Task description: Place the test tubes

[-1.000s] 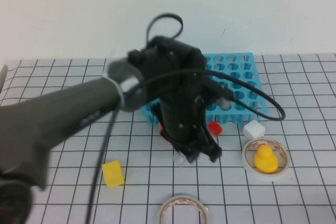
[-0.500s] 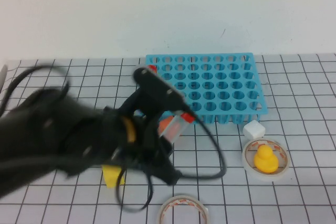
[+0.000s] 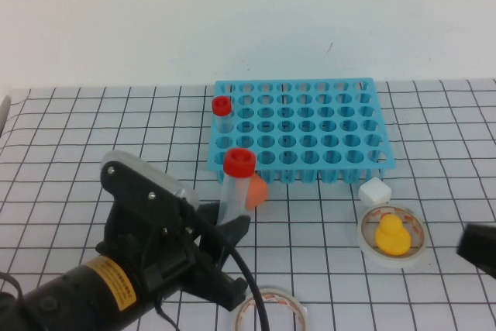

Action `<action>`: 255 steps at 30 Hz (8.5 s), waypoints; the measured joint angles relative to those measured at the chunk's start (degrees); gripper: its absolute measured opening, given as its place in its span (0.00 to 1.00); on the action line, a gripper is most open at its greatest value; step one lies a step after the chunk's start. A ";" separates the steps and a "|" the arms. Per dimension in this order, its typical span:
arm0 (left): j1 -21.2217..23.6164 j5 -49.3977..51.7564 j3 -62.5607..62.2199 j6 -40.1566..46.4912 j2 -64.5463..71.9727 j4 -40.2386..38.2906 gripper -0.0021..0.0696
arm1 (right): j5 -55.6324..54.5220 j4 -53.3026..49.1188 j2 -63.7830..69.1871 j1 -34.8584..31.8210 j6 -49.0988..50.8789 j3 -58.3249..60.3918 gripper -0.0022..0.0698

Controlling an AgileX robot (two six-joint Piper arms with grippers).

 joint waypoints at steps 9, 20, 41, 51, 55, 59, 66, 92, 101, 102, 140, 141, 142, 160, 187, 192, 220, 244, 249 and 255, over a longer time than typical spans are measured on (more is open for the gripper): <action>0.00 -15.63 1.24 0.00 3.73 -5.79 0.33 | 2.67 1.72 18.86 9.18 -10.45 -15.40 0.03; 0.00 -28.16 1.24 -0.01 8.80 -6.63 0.33 | -14.89 3.26 35.63 29.15 -25.85 -32.75 0.60; 0.00 -29.29 1.29 1.98 8.94 -5.62 0.33 | -14.00 3.70 50.66 34.44 -22.57 -46.77 0.67; 0.00 -29.33 1.29 4.70 9.03 -7.16 0.33 | -16.12 4.14 50.66 34.44 -21.94 -47.01 0.40; 0.00 -29.42 1.29 4.80 9.03 -7.55 0.41 | -16.73 4.14 50.66 34.44 -21.94 -47.09 0.40; 0.00 -29.29 1.29 6.01 8.92 -9.03 0.54 | -21.74 4.14 50.42 34.56 -21.94 -47.14 0.40; 0.00 -16.41 1.29 16.49 0.71 -12.46 0.55 | -35.83 4.71 46.94 34.56 -21.94 -47.14 0.40; 0.00 14.02 24.37 40.95 -61.76 -36.35 0.03 | -34.82 5.22 44.32 34.56 -18.09 -42.49 0.40; 0.00 14.02 24.72 41.64 -63.01 -36.71 0.03 | -34.82 5.22 44.32 34.56 -18.09 -42.49 0.40; 0.00 14.02 24.72 41.78 -63.01 -36.82 0.03 | -34.82 5.22 44.32 34.56 -18.09 -42.49 0.40; 0.00 14.02 24.72 42.18 -63.01 -37.52 0.03 | -75.56 -98.25 54.29 36.61 105.34 -44.32 0.40; 0.00 14.02 24.72 42.18 -63.01 -37.52 0.03 | -77.34 -100.10 55.67 36.61 105.46 -44.32 0.40; 0.00 14.02 24.72 42.18 -63.01 -37.52 0.03 | -78.80 -101.25 56.67 36.61 104.90 -44.32 0.40; 0.00 14.02 24.72 42.21 -63.01 -37.63 0.03 | -85.42 -96.57 75.34 40.08 83.94 -59.86 0.40; 0.00 14.02 24.72 42.21 -63.01 -37.63 0.03 | -94.11 -76.63 87.45 40.08 65.40 -67.94 0.40; 0.00 14.02 24.72 42.21 -63.01 -37.63 0.03 | -93.74 -76.14 89.09 40.08 65.40 -69.90 0.40; 0.00 14.02 24.72 42.21 -63.01 -37.63 0.03 | -85.68 -71.01 89.30 38.90 65.21 -73.69 0.40; 0.00 14.02 24.72 42.21 -63.01 -37.63 0.03 | -85.40 -70.26 91.28 38.90 67.44 -73.72 0.40; 0.00 14.02 24.72 42.31 -63.01 -37.63 0.03 | -85.38 -69.39 91.28 38.90 67.57 -73.72 0.40; 0.00 14.02 24.72 42.31 -63.01 -37.63 0.03 | -85.28 -68.72 91.28 38.90 67.68 -73.72 0.50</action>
